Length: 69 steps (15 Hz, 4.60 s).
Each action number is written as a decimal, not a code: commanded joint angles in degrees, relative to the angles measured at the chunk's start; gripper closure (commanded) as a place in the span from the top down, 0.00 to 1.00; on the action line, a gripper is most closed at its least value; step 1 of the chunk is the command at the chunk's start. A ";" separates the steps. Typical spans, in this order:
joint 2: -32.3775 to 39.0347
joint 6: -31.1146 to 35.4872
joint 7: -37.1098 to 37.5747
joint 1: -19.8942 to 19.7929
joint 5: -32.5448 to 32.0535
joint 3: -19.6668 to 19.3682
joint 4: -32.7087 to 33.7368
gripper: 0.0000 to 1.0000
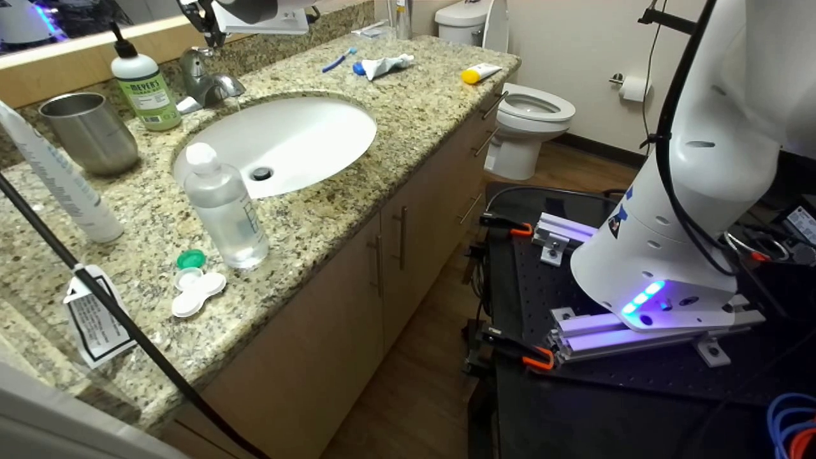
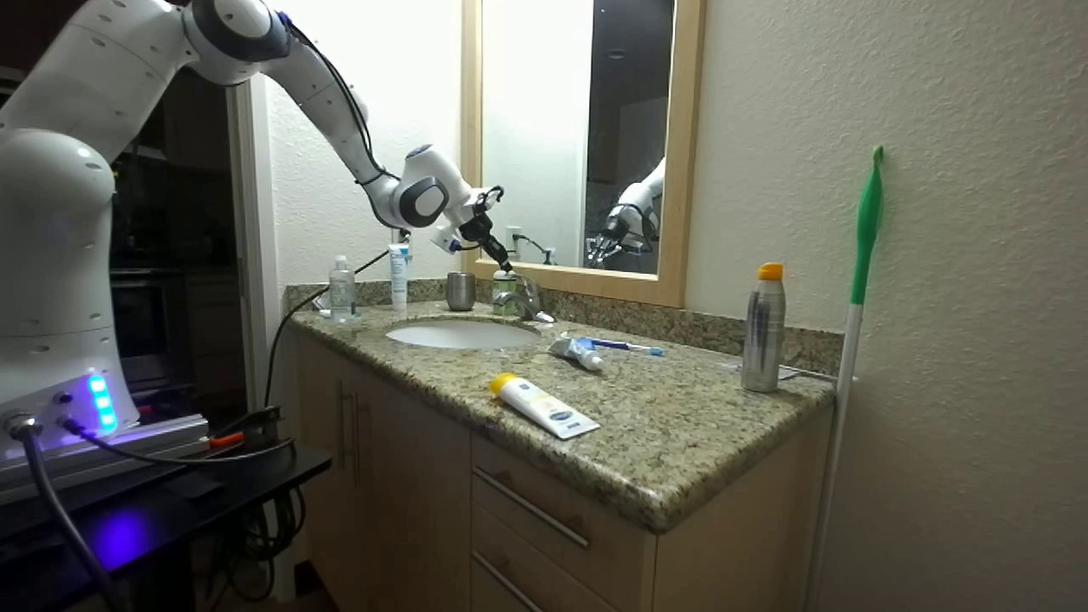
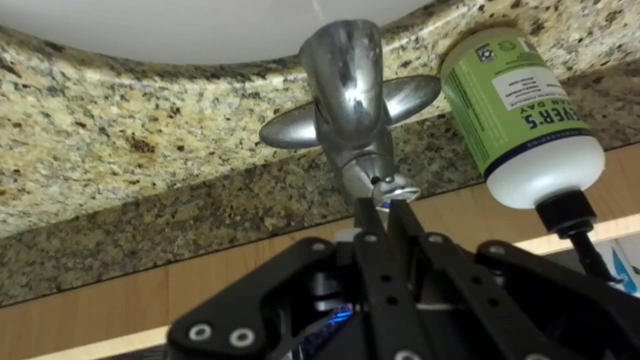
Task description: Push the faucet handle upwards
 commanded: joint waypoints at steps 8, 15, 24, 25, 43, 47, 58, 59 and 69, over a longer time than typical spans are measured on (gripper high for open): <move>-2.97 -13.12 2.71 0.95 1.16 -5.68 -0.18 0.47; -6.17 -17.07 0.58 -1.01 4.86 -0.32 -0.47 0.95; -2.56 -9.47 1.21 -0.24 5.22 1.06 1.16 1.00; -1.66 -7.81 1.15 -0.23 5.28 1.17 1.41 1.00; 4.77 -3.98 1.47 -0.11 5.38 -0.70 5.58 0.38; 3.71 -10.94 3.36 -1.34 7.66 1.82 6.86 0.10; 1.36 -0.94 1.98 -14.28 21.27 20.92 12.02 0.07; 0.57 -1.03 3.31 -14.17 20.99 20.87 12.06 0.07; -17.96 -41.20 13.41 -10.08 12.98 7.47 5.82 1.00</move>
